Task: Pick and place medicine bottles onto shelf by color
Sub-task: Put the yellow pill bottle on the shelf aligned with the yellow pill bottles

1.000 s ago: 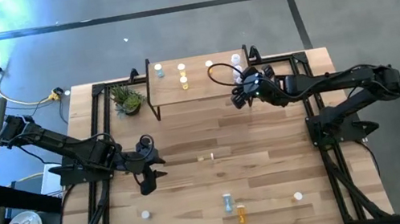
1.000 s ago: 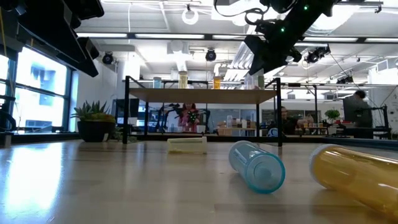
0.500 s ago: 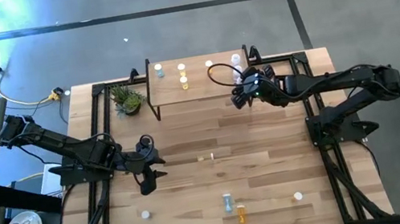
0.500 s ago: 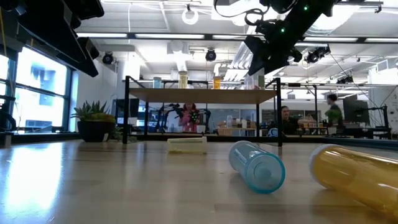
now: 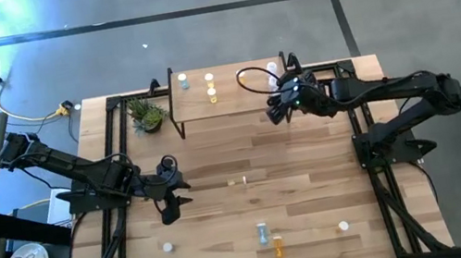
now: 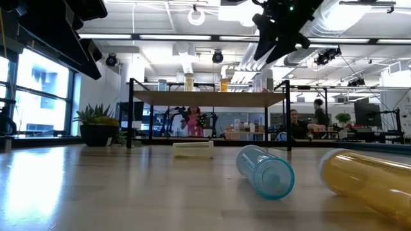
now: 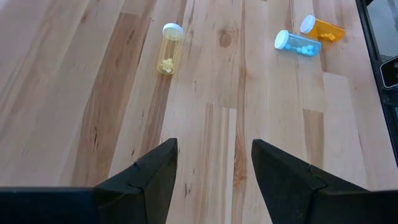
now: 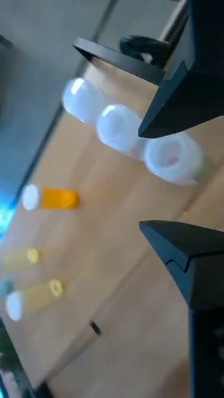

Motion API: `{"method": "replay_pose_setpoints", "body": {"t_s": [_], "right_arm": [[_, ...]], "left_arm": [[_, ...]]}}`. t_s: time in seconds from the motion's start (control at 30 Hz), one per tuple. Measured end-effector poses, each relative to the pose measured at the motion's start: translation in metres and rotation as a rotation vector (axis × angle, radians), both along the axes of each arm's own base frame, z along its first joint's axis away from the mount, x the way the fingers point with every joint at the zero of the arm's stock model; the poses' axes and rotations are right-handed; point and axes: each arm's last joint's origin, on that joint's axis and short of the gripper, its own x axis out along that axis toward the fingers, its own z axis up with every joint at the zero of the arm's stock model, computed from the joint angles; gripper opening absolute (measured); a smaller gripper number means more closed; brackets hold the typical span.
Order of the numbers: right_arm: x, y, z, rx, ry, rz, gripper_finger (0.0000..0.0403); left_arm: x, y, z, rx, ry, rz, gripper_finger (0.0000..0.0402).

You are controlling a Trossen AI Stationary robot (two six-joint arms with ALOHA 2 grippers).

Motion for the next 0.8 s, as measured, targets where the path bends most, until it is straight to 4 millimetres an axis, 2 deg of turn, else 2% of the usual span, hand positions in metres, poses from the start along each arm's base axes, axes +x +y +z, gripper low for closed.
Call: {"method": "replay_pose_setpoints", "body": {"t_s": [0.3, 0.53, 0.8], "right_arm": [[-0.002, 0.043, -0.002, 0.105, 0.060, 0.123, 0.0220], [-0.013, 0.092, -0.010, 0.166, 0.076, 0.173, 0.0220], [-0.033, 0.145, -0.019, 0.214, 0.048, 0.222, 0.0220]], "left_arm": [[0.000, 0.000, 0.000, 0.000, 0.000, 0.000, 0.0197], [0.000, 0.000, 0.000, -0.001, 0.000, 0.000, 0.0197], [0.000, 0.000, 0.000, -0.018, 0.001, 0.004, 0.0197]]}}
